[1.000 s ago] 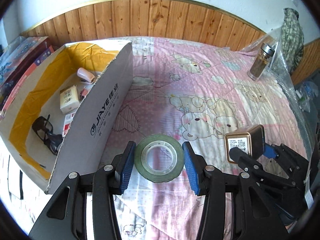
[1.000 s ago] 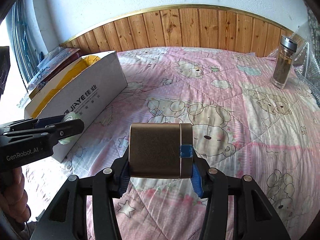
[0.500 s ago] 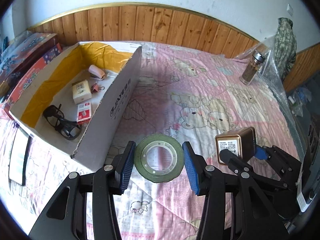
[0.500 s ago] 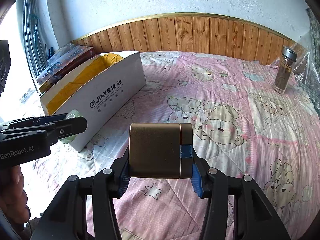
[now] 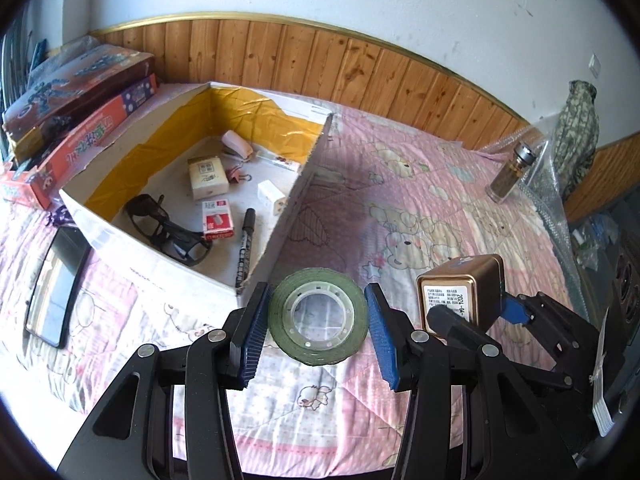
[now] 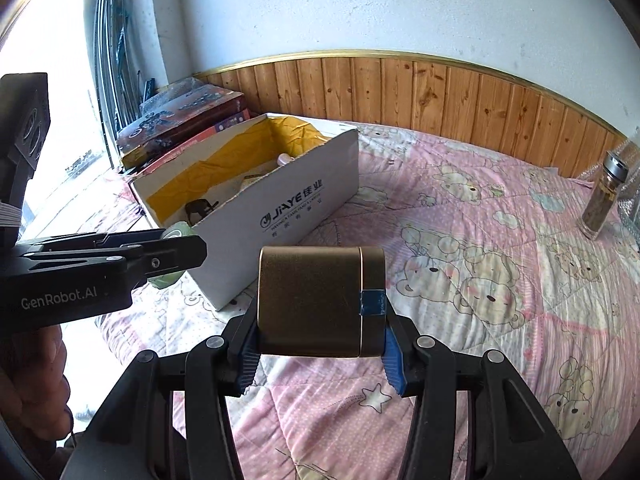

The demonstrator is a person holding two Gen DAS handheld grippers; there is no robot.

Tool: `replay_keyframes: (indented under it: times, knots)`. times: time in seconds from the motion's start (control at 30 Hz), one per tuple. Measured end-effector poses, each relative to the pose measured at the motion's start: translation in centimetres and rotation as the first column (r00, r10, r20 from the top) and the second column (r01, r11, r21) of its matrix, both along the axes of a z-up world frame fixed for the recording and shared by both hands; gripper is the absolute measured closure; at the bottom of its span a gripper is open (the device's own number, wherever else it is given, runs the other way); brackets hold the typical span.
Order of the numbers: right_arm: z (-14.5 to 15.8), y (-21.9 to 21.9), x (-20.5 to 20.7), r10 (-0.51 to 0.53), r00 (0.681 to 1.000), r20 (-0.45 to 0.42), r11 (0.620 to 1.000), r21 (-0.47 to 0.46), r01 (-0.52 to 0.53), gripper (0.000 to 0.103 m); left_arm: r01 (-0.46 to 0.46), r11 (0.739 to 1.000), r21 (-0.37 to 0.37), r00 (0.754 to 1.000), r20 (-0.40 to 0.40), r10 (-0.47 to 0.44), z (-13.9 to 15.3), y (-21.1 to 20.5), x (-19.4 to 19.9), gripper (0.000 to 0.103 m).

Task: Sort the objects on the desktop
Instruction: 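Lift the tape roll and cube box and carry both over the cardboard box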

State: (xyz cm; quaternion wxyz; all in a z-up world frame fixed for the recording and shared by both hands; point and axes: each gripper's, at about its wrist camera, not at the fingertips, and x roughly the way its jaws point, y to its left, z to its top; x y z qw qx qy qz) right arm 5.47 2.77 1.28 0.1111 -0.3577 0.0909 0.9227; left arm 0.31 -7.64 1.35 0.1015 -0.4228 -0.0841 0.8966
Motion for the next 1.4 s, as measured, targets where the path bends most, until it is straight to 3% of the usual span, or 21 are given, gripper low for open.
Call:
replay_keyframes:
  times: [0.43, 0.73, 1.03, 1.4]
  knots:
    - [4.4, -3.9, -5.4, 0.161, 0.986, -0.044, 0.985, 0.071, -0.157, 0.051, -0.109, 0.991, 0.081, 0.993, -0.028, 0.112, 2.3, -6.8, -0.6, 0.054]
    - [5.9, -4.9, -9.5, 0.243, 0.97, -0.033, 0.966, 0.097, -0.238, 0.051, -0.156, 0.981, 0.112, 0.987, -0.01, 0.158, 2.6, -10.6, -3.6, 0.054]
    - [6.0, -3.4, -14.3, 0.288, 0.958, 0.014, 0.953, 0.092, -0.288, 0.051, -0.171, 0.981, 0.096, 0.985, 0.034, 0.168, 2.1, -13.4, -7.9, 0.054]
    - [4.0, -1.8, -21.1, 0.355, 0.926, 0.132, 0.925, 0.093, -0.368, 0.051, -0.139, 0.989, 0.045, 0.984, 0.118, 0.133, 0.1, -14.4, -13.4, 0.054]
